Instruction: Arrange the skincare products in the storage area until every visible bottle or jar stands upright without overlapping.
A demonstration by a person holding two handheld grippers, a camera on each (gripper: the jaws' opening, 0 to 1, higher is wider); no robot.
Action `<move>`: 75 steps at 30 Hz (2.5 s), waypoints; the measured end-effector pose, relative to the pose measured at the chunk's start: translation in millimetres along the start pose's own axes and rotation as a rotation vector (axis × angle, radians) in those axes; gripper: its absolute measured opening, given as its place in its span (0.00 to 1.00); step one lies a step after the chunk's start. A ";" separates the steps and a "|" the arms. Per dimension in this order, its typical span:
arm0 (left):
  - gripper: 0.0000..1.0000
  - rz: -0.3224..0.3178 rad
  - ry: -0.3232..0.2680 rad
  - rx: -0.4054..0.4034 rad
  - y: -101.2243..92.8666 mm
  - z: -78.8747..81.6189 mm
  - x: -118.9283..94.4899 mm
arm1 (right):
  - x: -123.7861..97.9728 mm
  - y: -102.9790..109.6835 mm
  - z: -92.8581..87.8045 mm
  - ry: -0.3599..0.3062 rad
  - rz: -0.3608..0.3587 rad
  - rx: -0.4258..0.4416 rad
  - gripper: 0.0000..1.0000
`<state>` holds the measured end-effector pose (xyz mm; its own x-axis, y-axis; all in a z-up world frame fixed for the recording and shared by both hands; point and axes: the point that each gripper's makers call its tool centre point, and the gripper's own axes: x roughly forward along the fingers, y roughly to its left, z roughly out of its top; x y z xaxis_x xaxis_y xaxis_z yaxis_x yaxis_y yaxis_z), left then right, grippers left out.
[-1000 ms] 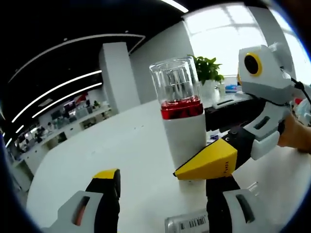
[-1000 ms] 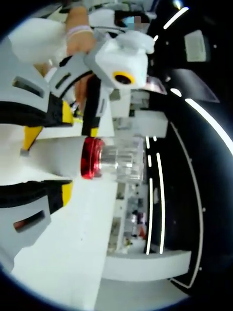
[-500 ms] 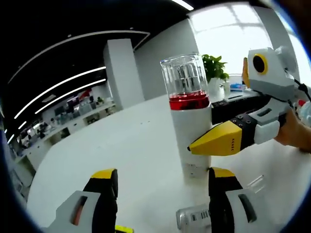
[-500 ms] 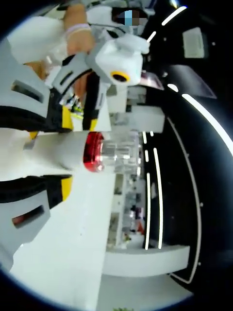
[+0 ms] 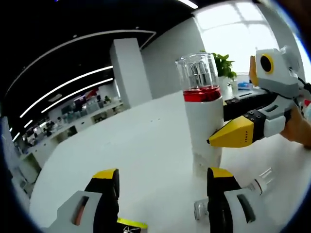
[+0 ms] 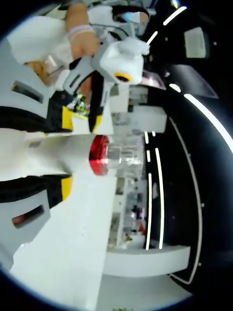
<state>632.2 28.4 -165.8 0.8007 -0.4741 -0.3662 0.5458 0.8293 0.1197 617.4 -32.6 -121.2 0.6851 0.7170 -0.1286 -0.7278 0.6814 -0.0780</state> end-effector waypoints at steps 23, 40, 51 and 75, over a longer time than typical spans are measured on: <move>0.43 -0.244 -0.056 -0.037 -52.8 1.1 -7.5 | -6.1 0.1 -22.9 0.126 0.092 0.040 0.25; 0.38 -0.339 -0.054 -0.003 -79.9 3.5 -6.6 | -18.8 -4.1 -35.6 0.245 0.099 -0.031 0.15; 0.36 -0.416 -0.054 -0.006 -97.9 5.4 -9.2 | -15.3 -36.1 -42.8 0.237 -0.003 -0.034 0.04; 0.45 -0.302 -0.041 -0.125 -47.8 1.2 -7.2 | 1.5 -11.9 -30.6 0.088 0.018 0.031 0.24</move>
<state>600.6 -8.2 -167.8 0.6182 -0.7132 -0.3305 0.7272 0.6785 -0.1039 626.2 -44.2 -150.7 0.6652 0.7147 -0.2160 -0.7379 0.6734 -0.0443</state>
